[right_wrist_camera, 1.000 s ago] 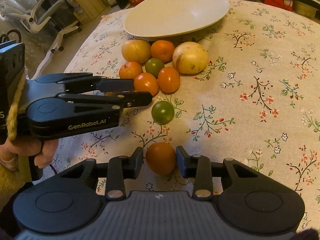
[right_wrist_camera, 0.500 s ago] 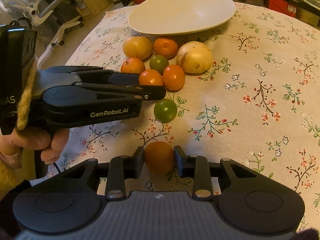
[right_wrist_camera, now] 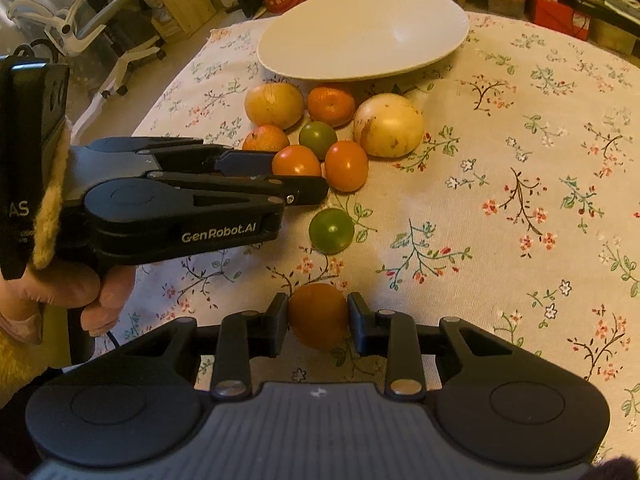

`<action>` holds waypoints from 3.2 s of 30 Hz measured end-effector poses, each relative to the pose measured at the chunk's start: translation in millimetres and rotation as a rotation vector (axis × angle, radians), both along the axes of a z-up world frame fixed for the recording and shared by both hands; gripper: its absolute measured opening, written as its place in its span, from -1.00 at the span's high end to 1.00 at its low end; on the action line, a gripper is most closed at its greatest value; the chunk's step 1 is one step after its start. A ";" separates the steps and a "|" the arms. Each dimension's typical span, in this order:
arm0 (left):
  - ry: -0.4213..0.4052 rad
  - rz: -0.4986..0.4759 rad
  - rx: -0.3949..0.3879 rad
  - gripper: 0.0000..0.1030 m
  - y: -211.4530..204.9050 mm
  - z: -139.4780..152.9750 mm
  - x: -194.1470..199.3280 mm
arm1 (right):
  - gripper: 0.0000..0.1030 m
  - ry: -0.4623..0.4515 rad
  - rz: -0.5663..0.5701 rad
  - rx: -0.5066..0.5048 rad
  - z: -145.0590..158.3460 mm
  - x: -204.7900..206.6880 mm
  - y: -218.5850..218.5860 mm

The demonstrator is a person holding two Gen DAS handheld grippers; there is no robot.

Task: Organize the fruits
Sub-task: 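Grasp an orange tomato with the left tool while the right tool carries its tomato to the plate, then open both tools to drop the two tomatoes onto the white plate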

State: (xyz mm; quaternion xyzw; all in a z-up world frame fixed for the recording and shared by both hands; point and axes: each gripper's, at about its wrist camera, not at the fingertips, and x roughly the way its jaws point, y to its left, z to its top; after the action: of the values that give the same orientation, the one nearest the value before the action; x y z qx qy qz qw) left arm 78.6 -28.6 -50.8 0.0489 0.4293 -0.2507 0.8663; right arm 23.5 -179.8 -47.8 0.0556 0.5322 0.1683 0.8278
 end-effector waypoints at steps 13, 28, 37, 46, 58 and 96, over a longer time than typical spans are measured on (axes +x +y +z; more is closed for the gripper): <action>-0.018 0.049 -0.032 0.60 8.9 24.1 -0.4 | 0.45 -0.053 -0.057 -0.002 21.3 12.2 -0.7; -0.076 0.146 -0.038 0.60 15.6 45.8 15.9 | 0.45 -0.188 -0.158 -0.068 48.3 36.3 -0.2; -0.103 0.154 -0.037 0.60 16.4 43.0 54.4 | 0.45 -0.320 -0.211 -0.069 62.5 68.2 -9.2; -0.138 0.123 0.006 0.60 5.5 26.8 88.8 | 0.45 -0.361 -0.208 -0.017 50.6 121.0 -13.7; -0.126 0.103 0.020 0.60 -10.1 8.0 111.2 | 0.45 -0.346 -0.214 0.021 28.7 156.1 -12.3; -0.165 0.095 0.060 -0.38 -3.0 37.6 81.8 | -0.65 -0.368 -0.230 -0.060 52.1 137.5 -11.2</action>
State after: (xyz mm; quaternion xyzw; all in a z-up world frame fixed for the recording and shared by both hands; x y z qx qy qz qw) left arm 160.5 -31.6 -13.2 0.0750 0.3656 -0.1916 0.9077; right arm 161.0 -191.1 4.3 0.0596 0.3669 0.0644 0.9261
